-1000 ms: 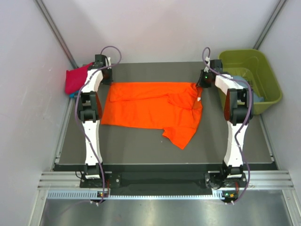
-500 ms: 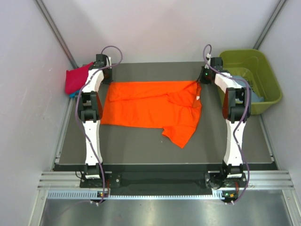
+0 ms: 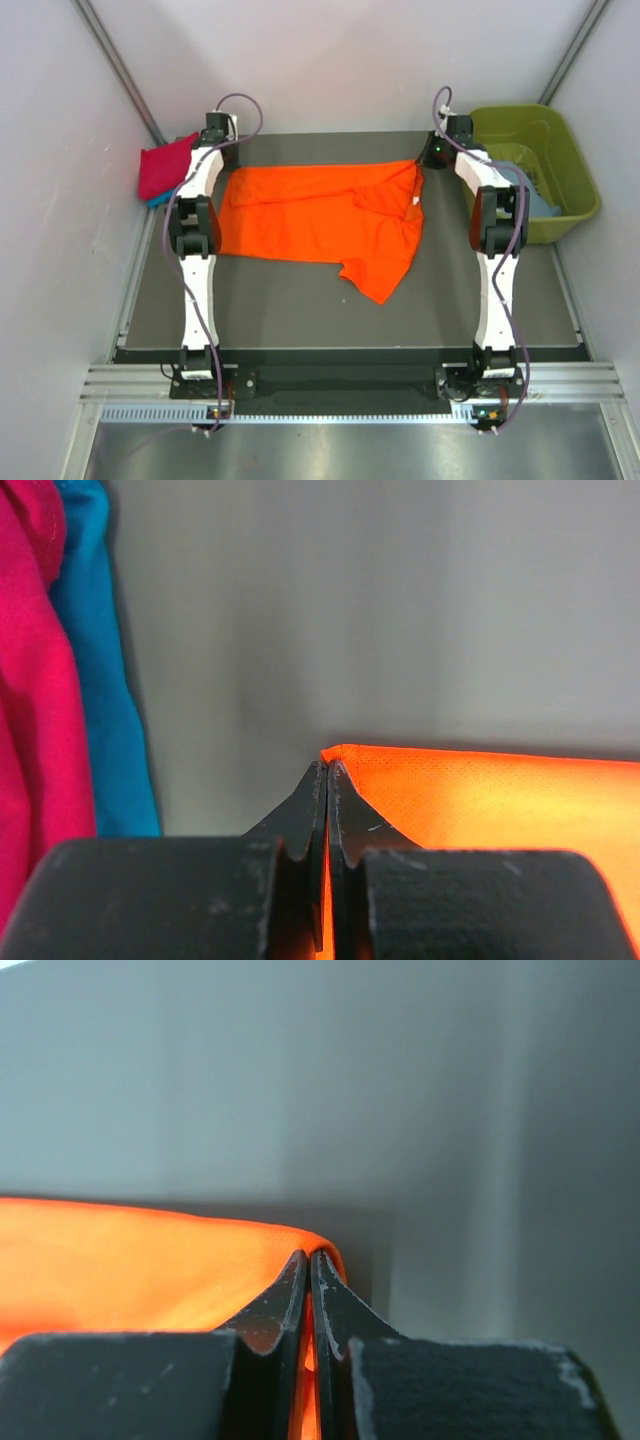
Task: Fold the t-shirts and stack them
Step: Fold the tshirt
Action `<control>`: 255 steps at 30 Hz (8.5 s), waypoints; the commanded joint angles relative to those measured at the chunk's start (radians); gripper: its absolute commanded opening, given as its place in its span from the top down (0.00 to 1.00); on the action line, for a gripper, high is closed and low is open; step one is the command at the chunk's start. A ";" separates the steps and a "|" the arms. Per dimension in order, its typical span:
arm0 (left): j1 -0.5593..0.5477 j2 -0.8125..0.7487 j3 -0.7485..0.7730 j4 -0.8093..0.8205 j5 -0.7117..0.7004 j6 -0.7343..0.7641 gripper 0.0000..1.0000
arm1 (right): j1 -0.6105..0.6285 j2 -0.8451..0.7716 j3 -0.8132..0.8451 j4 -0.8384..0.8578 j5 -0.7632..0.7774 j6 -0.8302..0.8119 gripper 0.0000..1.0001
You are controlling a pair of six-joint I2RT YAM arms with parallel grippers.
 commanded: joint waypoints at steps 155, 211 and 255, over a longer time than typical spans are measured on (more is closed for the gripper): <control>0.220 -0.365 -0.454 -0.102 0.332 -0.285 1.00 | 0.120 -0.476 -0.763 -0.085 0.055 -0.117 0.46; 0.217 -0.668 -0.700 -0.125 0.327 -0.334 0.59 | 0.720 -0.970 -1.192 -0.196 -0.018 -0.855 0.52; 0.269 -0.762 -1.019 -0.233 0.186 -0.359 0.56 | 0.716 -0.955 -1.128 -0.170 0.209 -0.900 1.00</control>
